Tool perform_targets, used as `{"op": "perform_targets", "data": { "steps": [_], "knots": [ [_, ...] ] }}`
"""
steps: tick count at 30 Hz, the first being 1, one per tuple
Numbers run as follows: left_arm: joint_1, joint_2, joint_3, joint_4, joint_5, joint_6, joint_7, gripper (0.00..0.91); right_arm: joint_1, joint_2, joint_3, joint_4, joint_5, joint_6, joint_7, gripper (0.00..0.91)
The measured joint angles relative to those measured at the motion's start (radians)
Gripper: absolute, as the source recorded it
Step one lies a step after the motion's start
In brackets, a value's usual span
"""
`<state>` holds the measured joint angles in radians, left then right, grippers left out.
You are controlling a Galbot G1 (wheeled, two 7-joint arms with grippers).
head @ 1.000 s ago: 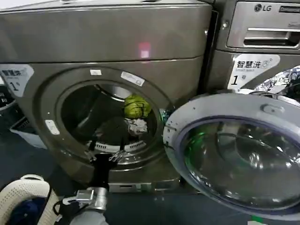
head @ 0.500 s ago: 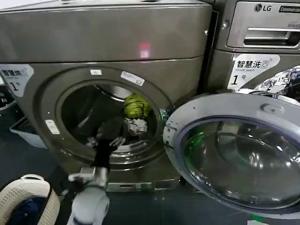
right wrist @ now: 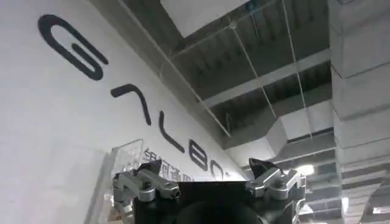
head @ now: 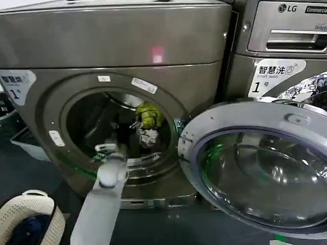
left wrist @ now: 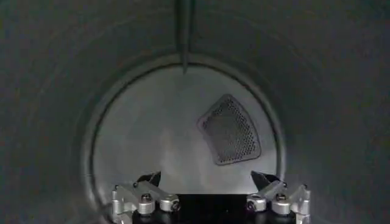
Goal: Grasp the clothes from the dryer.
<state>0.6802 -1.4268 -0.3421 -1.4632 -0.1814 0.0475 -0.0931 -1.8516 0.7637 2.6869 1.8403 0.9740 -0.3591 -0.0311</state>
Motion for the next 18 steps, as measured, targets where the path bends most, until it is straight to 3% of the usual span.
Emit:
{"op": "perform_targets", "data": {
  "steps": [7,18],
  "knots": [
    [-0.204,0.009,0.031,0.281,-0.015,0.002,0.156,0.907,0.001,0.003,0.001,-0.006,-0.002,-0.002,-0.003,0.907],
    [-0.514,0.039,0.188,0.751,0.041,-0.035,0.647,0.907,0.017,0.009,-0.009,-0.011,-0.005,-0.002,-0.016,0.907]
  ]
}}
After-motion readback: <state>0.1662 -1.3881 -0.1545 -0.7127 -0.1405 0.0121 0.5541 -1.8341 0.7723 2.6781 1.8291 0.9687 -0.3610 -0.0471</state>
